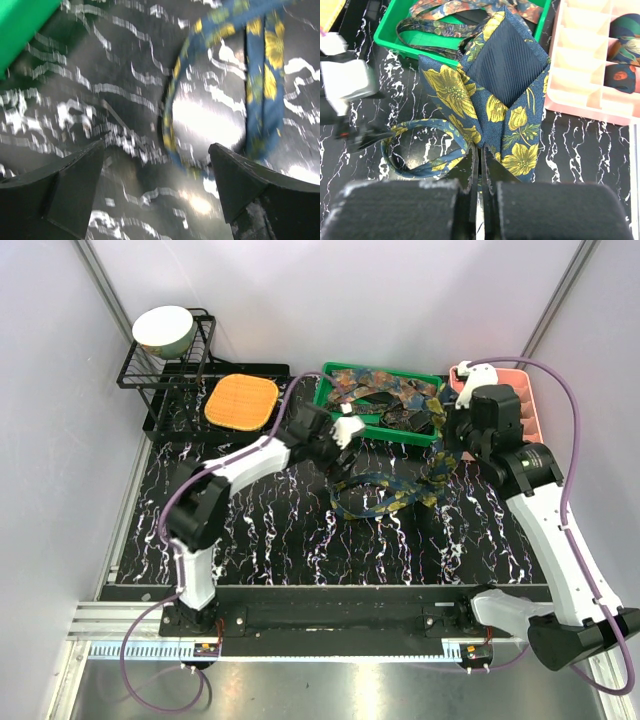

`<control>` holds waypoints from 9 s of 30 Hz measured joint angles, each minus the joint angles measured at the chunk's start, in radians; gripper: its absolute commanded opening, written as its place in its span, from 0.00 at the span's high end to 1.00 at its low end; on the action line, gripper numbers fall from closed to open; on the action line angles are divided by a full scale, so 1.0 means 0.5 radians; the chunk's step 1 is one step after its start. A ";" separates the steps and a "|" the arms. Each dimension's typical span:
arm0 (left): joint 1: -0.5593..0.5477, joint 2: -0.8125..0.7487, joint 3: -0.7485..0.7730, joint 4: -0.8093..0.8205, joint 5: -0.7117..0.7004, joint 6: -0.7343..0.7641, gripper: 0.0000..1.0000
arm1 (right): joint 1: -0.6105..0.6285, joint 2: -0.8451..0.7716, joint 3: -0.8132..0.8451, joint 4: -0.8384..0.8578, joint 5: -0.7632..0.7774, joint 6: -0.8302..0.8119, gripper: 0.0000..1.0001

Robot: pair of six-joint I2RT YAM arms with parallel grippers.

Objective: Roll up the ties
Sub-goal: Flatten out the tie at the center of the board.

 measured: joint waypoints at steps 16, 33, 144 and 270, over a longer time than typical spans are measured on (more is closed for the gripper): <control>-0.153 0.228 0.052 -0.369 -0.296 0.340 1.00 | -0.228 -0.122 0.005 -0.235 0.066 0.030 1.00; -0.077 -1.653 -1.540 0.407 -0.842 1.286 0.99 | -0.952 0.374 -0.436 -0.653 -0.156 0.132 1.00; 0.163 -0.842 -1.075 -0.906 -0.358 1.377 0.76 | -1.852 1.233 -0.730 -0.167 -0.711 -1.098 1.00; -0.040 -1.011 -0.999 0.059 0.249 -0.085 0.69 | -0.242 0.917 0.018 -0.482 -1.750 -1.080 0.66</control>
